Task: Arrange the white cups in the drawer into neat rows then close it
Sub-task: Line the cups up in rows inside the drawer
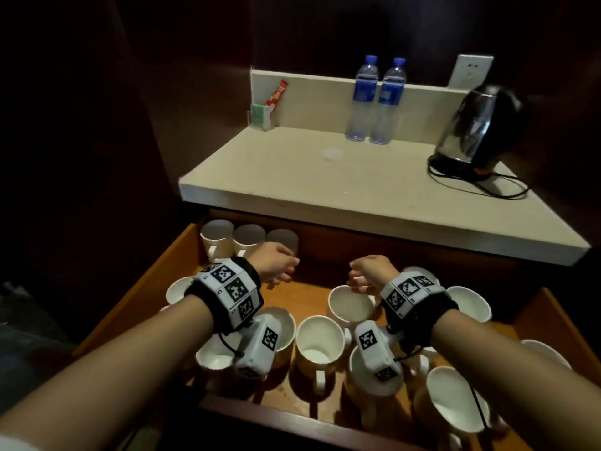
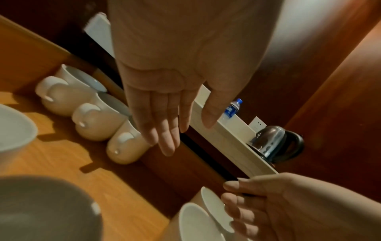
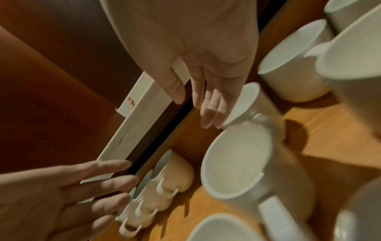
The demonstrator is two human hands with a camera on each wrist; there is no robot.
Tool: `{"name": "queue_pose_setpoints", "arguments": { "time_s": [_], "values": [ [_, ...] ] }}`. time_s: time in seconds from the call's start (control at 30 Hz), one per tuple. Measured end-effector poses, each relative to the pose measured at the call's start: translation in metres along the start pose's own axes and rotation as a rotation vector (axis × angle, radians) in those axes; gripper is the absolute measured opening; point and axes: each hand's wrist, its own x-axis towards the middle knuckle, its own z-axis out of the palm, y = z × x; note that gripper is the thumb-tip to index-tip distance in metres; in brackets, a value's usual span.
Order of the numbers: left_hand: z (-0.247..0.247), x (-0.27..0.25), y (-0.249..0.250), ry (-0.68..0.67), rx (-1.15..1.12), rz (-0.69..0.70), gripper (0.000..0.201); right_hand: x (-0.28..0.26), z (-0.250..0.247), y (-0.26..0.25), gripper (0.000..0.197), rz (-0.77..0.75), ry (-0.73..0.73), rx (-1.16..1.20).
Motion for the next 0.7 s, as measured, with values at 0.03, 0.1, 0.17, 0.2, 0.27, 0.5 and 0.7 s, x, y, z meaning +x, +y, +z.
{"name": "queue_pose_setpoints", "arguments": {
  "time_s": [0.03, 0.1, 0.17, 0.2, 0.27, 0.5, 0.7],
  "values": [
    [0.009, 0.003, 0.003, -0.011, 0.014, -0.001, 0.026, 0.0, -0.007, 0.003, 0.004, 0.005, 0.009, -0.013],
    [0.024, 0.011, 0.008, -0.034, 0.051, 0.0, 0.032, -0.001, -0.019, 0.01, 0.009, 0.011, 0.035, -0.038],
    [0.039, 0.021, 0.012, -0.057, 0.074, 0.005, 0.035, 0.001, -0.028, 0.016, 0.014, 0.011, 0.07, -0.072],
    [0.044, 0.026, 0.013, -0.067, 0.085, 0.007, 0.036, 0.004, -0.03, 0.019, 0.013, 0.013, 0.082, -0.093],
    [0.052, 0.036, 0.013, -0.082, 0.111, 0.006, 0.036, 0.008, -0.034, 0.025, 0.011, 0.046, 0.093, -0.116],
    [0.072, 0.064, 0.003, -0.226, 0.245, -0.055, 0.033, 0.028, -0.04, 0.036, 0.019, 0.082, 0.176, -0.23],
    [0.082, 0.076, -0.006, -0.333, 0.447, -0.032, 0.035, 0.037, -0.042, 0.037, 0.025, 0.12, 0.226, -0.244]
  ]
}}
